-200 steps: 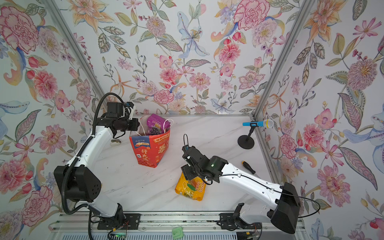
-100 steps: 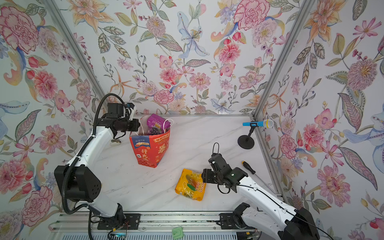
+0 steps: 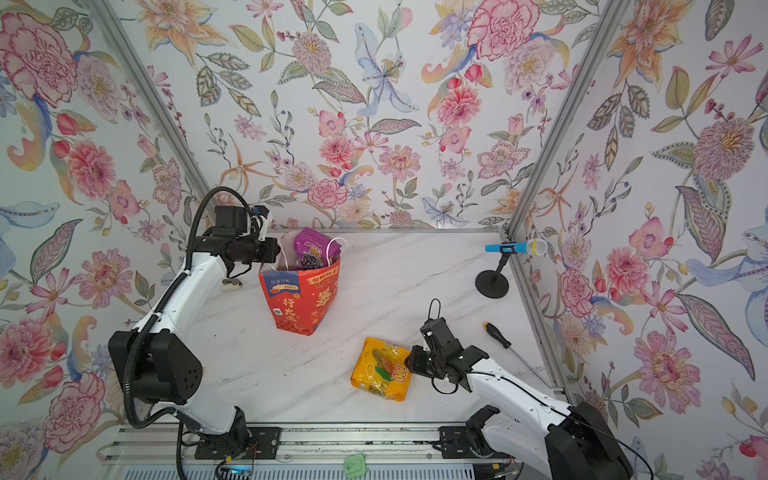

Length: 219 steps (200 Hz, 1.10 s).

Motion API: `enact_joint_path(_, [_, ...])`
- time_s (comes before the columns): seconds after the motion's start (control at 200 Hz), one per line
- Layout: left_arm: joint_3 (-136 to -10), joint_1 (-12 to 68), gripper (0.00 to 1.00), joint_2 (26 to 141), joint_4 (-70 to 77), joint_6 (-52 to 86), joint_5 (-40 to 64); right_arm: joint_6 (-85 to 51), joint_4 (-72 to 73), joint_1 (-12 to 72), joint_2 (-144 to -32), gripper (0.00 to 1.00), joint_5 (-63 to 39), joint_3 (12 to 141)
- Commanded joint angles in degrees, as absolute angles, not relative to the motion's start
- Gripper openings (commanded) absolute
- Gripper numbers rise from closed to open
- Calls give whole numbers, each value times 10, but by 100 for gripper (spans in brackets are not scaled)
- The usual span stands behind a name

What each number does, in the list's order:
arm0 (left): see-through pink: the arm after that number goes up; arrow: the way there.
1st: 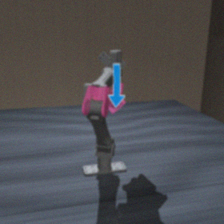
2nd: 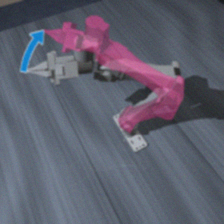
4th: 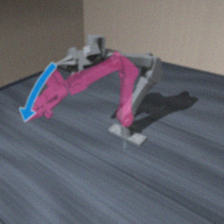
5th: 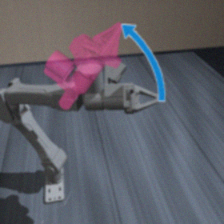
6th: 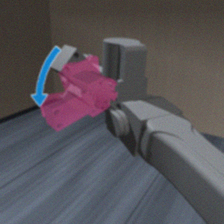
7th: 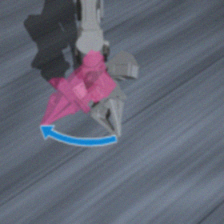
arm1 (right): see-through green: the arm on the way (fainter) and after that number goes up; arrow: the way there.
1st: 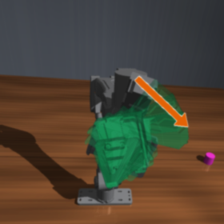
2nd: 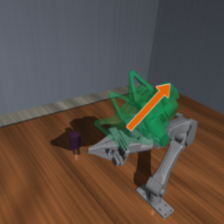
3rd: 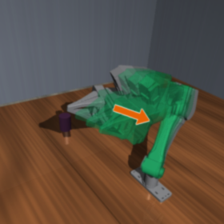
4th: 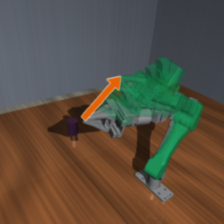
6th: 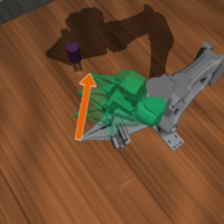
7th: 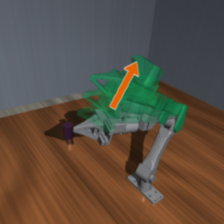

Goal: Place the snacks into the paper bag
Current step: Pick up the snack from the bottom-center of the table.

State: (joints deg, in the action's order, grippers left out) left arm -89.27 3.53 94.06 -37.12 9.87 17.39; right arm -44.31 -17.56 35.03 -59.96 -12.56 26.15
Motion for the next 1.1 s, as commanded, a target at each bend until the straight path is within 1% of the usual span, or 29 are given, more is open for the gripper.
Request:
enact_joint_path(0.0, [-889, 32, 13, 932, -374, 98, 168, -438, -157, 344, -586, 2, -85, 271])
enact_joint_path(0.01, [-889, 31, 13, 932, -374, 98, 168, -436, -157, 343, -585, 0, -82, 273])
enact_joint_path(0.205, [-888, 31, 13, 931, -374, 98, 169, -402, -157, 342, -584, 0, -63, 328])
enact_joint_path(0.43, [-888, 32, 13, 930, -375, 98, 169, -330, -200, 367, -595, 0, -25, 460])
enact_joint_path(0.44, [-888, 33, 13, 930, -374, 98, 169, -328, -201, 379, -596, 0, -23, 466])
enact_joint_path(0.646, [-888, 32, 13, 928, -374, 98, 166, -294, -222, 417, -649, 0, 4, 566])
enact_joint_path(0.816, [-886, 32, 13, 931, -374, 98, 168, -259, -238, 439, -695, 0, 30, 609])
enact_joint_path(1.091, [-887, 32, 13, 932, -376, 98, 167, -191, -267, 455, -718, 0, 82, 711])
